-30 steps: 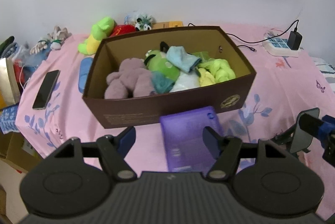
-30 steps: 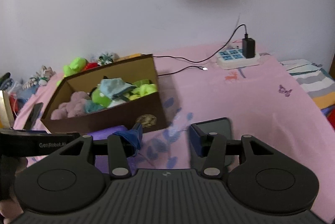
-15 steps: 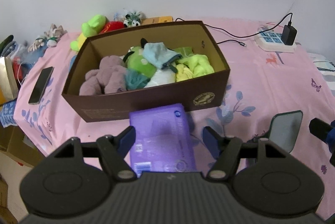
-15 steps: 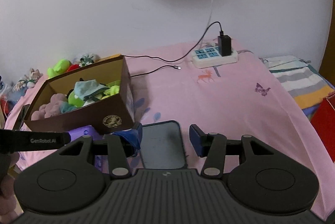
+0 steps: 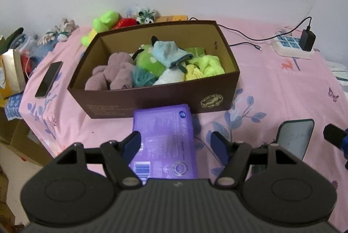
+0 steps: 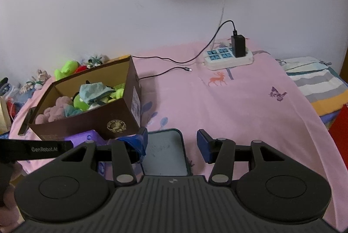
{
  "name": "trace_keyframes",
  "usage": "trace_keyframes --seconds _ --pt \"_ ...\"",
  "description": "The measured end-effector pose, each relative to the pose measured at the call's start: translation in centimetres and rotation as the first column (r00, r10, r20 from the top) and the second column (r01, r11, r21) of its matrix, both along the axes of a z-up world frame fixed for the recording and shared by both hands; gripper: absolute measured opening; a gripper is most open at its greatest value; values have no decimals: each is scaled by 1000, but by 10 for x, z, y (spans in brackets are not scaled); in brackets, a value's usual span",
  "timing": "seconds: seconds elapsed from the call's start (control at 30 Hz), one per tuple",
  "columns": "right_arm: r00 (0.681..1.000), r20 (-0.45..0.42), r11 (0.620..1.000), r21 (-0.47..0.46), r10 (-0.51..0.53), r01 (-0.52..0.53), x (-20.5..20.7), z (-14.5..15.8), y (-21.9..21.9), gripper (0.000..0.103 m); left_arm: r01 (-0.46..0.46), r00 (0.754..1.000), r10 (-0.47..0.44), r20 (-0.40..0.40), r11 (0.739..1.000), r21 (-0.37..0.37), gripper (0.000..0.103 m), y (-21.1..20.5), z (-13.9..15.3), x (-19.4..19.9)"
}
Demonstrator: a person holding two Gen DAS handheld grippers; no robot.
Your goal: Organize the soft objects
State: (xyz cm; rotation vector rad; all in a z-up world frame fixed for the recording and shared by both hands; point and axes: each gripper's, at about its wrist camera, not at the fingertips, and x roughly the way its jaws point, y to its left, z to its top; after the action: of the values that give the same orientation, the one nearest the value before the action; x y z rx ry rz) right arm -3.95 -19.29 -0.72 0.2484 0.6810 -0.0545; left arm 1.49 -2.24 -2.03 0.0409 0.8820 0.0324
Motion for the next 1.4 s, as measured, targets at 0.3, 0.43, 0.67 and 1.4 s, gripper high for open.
trace_keyframes --seconds 0.3,0.43,0.67,1.4 --pt "998 54 999 -4 33 -33 15 18 13 35 -27 999 27 23 999 -23 70 13 17 10" --pt "996 61 998 -4 65 -65 19 21 24 35 -44 998 45 32 999 -21 70 18 19 12" --pt "994 44 995 -11 103 -102 25 18 40 35 -79 997 79 25 997 2 70 31 15 16" --pt "988 10 988 -18 155 -155 44 16 94 37 -120 993 120 -10 993 6 72 82 6 25"
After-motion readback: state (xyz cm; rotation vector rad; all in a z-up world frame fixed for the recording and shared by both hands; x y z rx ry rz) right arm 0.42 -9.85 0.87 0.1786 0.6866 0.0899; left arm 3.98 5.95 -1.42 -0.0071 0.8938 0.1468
